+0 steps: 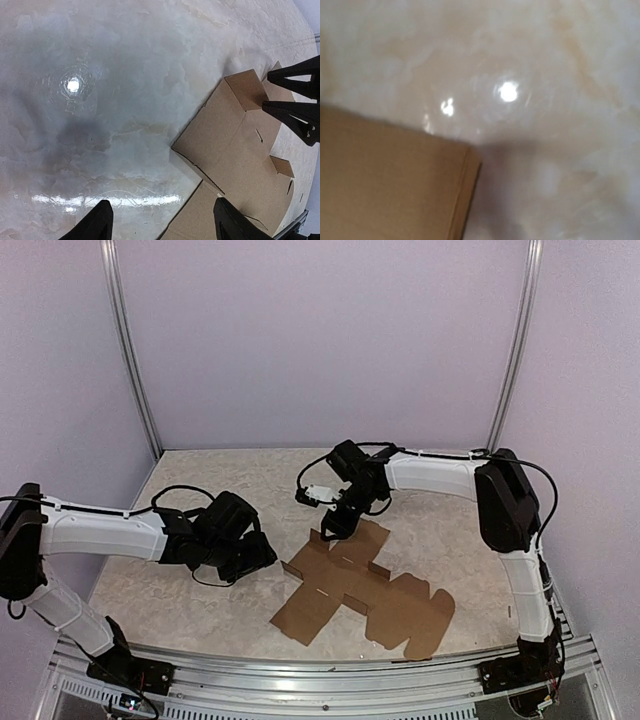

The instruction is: Fold the paper box

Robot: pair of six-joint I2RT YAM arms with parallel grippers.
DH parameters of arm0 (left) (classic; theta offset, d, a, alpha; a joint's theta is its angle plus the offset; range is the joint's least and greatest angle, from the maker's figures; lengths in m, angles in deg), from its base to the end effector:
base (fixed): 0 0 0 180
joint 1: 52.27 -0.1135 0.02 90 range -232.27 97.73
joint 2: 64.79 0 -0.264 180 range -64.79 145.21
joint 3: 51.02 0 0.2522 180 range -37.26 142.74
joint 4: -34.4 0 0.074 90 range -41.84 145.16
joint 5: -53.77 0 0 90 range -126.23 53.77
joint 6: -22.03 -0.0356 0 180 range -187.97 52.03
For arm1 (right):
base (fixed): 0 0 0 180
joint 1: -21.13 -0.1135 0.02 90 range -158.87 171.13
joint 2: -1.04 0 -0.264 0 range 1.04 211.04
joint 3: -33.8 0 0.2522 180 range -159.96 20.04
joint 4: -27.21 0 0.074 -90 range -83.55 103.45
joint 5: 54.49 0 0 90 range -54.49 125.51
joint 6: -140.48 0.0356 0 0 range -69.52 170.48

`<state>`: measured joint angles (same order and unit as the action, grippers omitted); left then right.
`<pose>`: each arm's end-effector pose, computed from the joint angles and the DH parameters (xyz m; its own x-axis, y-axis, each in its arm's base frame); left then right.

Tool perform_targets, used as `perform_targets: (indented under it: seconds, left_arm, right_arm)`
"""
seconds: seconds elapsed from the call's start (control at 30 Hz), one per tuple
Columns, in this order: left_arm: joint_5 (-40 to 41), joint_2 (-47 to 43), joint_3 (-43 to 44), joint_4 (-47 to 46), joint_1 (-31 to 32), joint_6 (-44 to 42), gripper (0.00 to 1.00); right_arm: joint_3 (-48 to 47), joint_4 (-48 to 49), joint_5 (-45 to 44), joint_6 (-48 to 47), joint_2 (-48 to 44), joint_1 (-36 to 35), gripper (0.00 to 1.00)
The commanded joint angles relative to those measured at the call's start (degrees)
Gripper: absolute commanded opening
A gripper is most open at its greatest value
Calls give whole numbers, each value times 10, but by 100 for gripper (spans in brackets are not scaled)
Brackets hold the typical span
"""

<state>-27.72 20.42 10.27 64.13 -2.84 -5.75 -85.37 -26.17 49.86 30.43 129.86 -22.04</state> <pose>0.1947 -0.2193 0.1864 -0.8583 -0.3429 -0.3817 -0.1399 0.8721 -0.4689 0.3465 0.3371 0.1802 -0.3553 -0.7887 -0.5018 -0.9225 0.3825 0.0520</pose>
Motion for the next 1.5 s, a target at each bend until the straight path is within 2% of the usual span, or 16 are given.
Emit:
perform_targets:
  seconds: [0.0, 0.17, 0.27, 0.4, 0.67, 0.87, 1.1, 1.33, 1.47]
  left_arm:
    - [-8, 8, 2, 13, -8, -14, 68]
    - [-14, 25, 11, 7, -14, -20, 68]
    - [-15, 38, 17, 3, -17, -23, 67]
    - [-14, 49, 29, -12, -21, -22, 67]
    - [-5, 63, 74, -51, -27, -3, 67]
    - [-24, 113, 142, -62, -29, -1, 67]
    - [-42, 163, 192, -63, -37, 16, 57]
    - [-36, 182, 212, -58, -46, 29, 30]
    - [-57, 199, 224, -69, -51, 23, 18]
  right_arm:
    - [-19, -25, 17, 18, 19, -2, 34]
    - [-19, -28, 22, 25, 14, -2, 18]
    - [-16, -27, 19, 36, 4, -1, 12]
    - [-9, -12, -3, 61, -19, 0, 0]
    - [36, 53, -102, 115, -94, 2, 0]
    - [50, 71, -155, 151, -123, 8, 0]
    - [61, 74, -173, 155, -140, 9, 0]
    - [78, 81, -191, 165, -158, 9, 0]
    - [81, 81, -188, 171, -166, 9, 0]
